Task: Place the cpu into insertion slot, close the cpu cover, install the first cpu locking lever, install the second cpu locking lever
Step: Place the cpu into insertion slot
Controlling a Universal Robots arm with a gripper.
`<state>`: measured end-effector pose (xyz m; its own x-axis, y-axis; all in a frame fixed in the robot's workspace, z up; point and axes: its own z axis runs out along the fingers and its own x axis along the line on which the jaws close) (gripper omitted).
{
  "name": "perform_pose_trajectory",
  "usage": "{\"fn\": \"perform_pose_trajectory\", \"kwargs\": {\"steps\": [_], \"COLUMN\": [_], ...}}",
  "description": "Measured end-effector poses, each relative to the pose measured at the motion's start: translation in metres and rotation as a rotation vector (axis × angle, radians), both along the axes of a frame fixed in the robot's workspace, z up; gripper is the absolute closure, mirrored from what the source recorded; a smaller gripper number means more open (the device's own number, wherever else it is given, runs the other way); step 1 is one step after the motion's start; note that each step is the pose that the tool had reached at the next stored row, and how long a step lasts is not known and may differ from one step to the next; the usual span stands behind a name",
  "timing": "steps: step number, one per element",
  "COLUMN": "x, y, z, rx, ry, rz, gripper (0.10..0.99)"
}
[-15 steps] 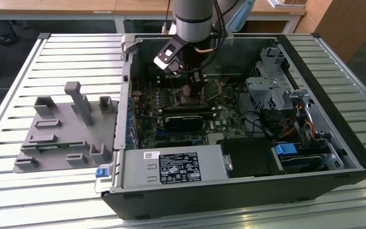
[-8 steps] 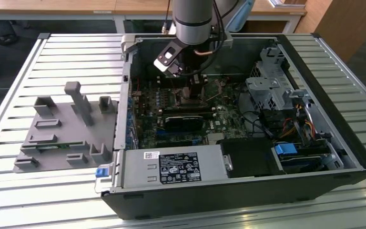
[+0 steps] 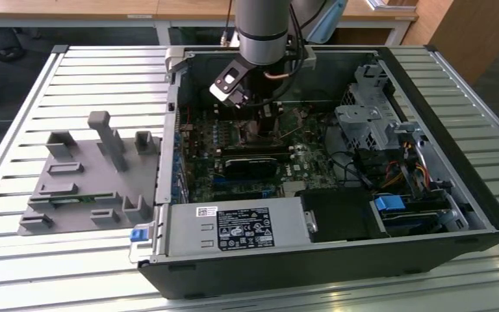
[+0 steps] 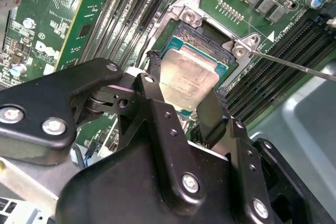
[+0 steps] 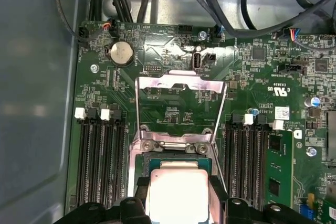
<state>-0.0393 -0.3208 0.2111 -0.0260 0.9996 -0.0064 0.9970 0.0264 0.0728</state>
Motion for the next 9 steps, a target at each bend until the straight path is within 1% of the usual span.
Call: {"fn": "perform_pose_trajectory", "kwargs": {"steps": [4,9], "x": [0.0,-0.0001], "y": [0.0,0.0002], "z": [-0.004,-0.008], "rx": [0.0,0.0], "ry": [0.0023,0.0035], "rz": [-0.002,-0.012], "gripper": [0.561,0.561]}}
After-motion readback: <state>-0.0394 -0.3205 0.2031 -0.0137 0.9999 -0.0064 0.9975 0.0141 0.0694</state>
